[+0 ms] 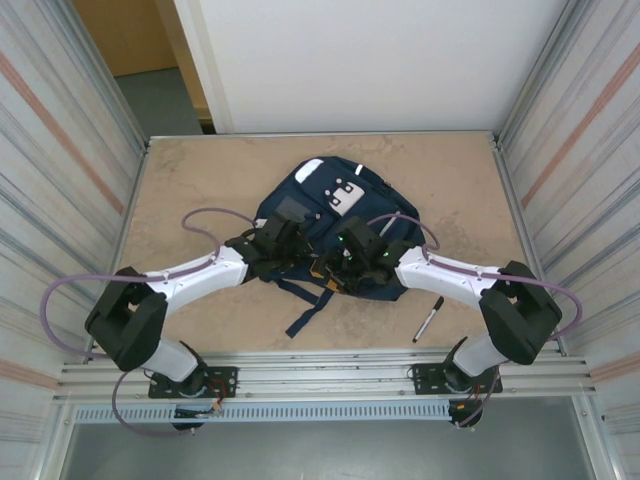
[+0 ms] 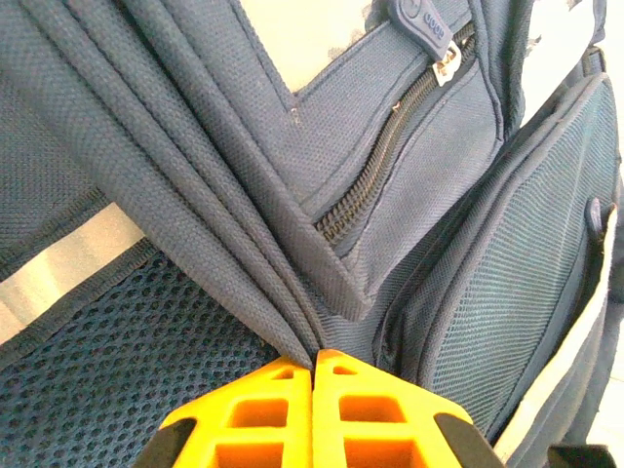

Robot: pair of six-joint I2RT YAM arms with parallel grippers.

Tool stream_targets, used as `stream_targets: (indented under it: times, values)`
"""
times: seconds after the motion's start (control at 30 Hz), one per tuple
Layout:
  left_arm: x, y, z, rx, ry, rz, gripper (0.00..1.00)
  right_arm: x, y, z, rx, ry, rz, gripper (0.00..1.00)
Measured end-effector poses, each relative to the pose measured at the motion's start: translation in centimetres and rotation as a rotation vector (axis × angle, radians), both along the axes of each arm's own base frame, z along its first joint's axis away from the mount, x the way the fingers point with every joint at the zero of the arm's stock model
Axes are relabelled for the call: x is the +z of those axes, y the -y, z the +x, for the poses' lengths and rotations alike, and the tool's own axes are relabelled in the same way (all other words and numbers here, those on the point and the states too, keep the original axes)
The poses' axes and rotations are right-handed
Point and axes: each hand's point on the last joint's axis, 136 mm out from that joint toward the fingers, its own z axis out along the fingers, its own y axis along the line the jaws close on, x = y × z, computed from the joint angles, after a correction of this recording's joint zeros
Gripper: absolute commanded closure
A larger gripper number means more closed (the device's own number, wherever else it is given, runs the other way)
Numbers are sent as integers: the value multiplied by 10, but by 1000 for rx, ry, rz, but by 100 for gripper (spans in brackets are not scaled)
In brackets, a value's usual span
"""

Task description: Pack books, pencil case, and school supplies into a backpack

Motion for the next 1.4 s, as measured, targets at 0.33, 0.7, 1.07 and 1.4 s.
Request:
stream_targets:
  times: [0.33, 0.7, 1.07, 1.4]
  values:
    - [6, 6, -9, -85, 57, -59, 100, -1, 15, 22, -151, 42, -75, 65]
    - [11, 8, -15, -117, 94, -95, 100, 14, 15, 21, -210, 17, -76, 58]
    - [9, 11, -18, -136, 86, -111, 100, 18, 15, 32, -246, 6, -73, 53]
    - [11, 13, -17, -138, 100, -125, 100, 28, 25, 47, -261, 29, -103, 64]
